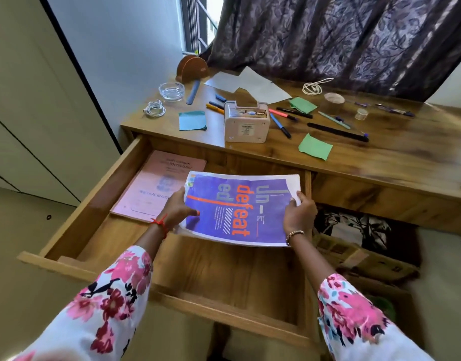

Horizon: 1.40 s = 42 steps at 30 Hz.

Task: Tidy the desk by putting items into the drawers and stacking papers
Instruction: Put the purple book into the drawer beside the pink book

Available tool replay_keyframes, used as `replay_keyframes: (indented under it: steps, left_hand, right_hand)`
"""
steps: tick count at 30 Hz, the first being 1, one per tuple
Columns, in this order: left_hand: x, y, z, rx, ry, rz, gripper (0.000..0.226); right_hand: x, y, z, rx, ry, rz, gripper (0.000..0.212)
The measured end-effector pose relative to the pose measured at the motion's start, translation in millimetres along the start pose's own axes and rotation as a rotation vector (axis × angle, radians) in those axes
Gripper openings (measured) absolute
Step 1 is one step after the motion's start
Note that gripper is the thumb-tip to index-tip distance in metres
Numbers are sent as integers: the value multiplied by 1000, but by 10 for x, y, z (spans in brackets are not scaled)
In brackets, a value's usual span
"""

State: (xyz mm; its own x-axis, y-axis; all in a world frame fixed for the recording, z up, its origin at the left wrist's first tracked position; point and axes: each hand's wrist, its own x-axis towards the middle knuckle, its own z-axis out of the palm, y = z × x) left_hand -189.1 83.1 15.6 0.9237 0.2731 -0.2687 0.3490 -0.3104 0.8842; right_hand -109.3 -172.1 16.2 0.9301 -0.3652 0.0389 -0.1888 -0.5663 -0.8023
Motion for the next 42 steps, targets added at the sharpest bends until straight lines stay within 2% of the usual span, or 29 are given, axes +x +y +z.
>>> replay_keyframes:
  steps: [4,7,11,14,18,20,23,25,27,33,42]
  left_hand:
    - [282,-58,59,67,-103,-27,48]
    - [497,-109,67,82,-165,-35,52]
    - [737,-176,159,181,-177,-27,68]
    - [900,-196,234,271,-155,3,83]
    - [1090,-256,282,642,-249,66,112]
    - [1135,-266,315,843,-348,123,117]
    - [1142,-298,388,1050,-581,190,117]
    - [1152,-409,419,1143,-660,209,109]
    - [1177,-503,390,1207,-665,265,95]
    - [1378,-470,281,1223,-669,350,85]
    - [1401,-480,288,1135,-669,320,93]
  right_hand:
    - [78,4,170,-107,-13,-3,36]
    - [174,35,267,-185,-50,-4,38]
    - [339,134,376,-318,-119,-37,42]
    - [492,252,471,-392,-259,-76,48]
    - [580,311,572,-491,-361,-198,52]
    - [564,310,625,-463,-544,-193,61]
    - [460,367,714,-606,-860,-150,85]
    - [392,433,754,-730,-932,-162,97]
    - [335,483,786,-792,-910,-201,100]
    - [311,481,845,-784,-845,-198,95]
    - [428,490,869,-781,-853,-201,94]
